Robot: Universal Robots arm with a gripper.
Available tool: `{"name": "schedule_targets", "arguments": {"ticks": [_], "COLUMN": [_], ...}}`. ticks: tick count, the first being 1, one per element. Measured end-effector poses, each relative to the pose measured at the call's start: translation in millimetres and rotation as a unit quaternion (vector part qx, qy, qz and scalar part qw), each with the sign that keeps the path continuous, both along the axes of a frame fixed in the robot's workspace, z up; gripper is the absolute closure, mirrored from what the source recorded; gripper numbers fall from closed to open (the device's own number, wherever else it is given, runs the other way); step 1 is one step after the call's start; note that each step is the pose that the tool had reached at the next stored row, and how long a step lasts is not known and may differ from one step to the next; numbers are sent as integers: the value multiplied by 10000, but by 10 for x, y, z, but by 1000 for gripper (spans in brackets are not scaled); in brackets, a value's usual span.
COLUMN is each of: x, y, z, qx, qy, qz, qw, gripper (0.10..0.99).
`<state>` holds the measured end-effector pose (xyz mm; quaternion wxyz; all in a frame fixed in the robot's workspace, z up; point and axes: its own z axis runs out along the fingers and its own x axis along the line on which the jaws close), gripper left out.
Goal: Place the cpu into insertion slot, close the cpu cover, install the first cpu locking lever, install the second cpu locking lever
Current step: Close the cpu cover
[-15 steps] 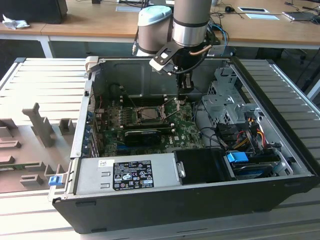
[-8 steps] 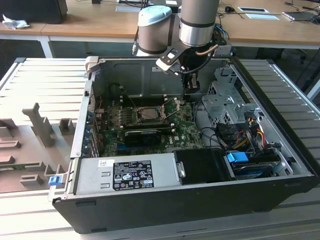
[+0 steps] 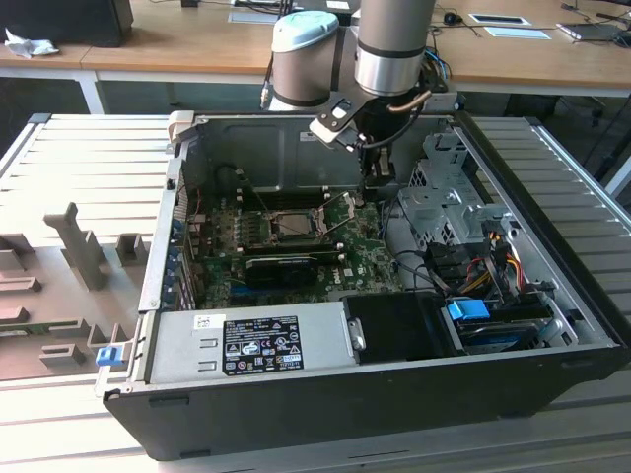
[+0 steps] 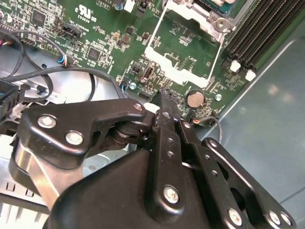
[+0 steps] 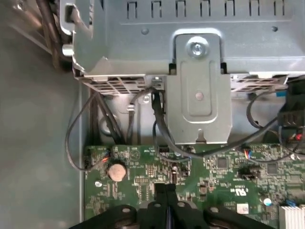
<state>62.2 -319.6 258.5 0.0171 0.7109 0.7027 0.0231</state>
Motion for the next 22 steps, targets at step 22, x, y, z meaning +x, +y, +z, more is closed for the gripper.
{"name": "schedule_targets", "arguments": {"ticks": [22], "x": [-295], "y": [0], "z": [-137], "qx": [1], "qy": [182], "qz": [79], "qw": [9998], "gripper": [980]}}
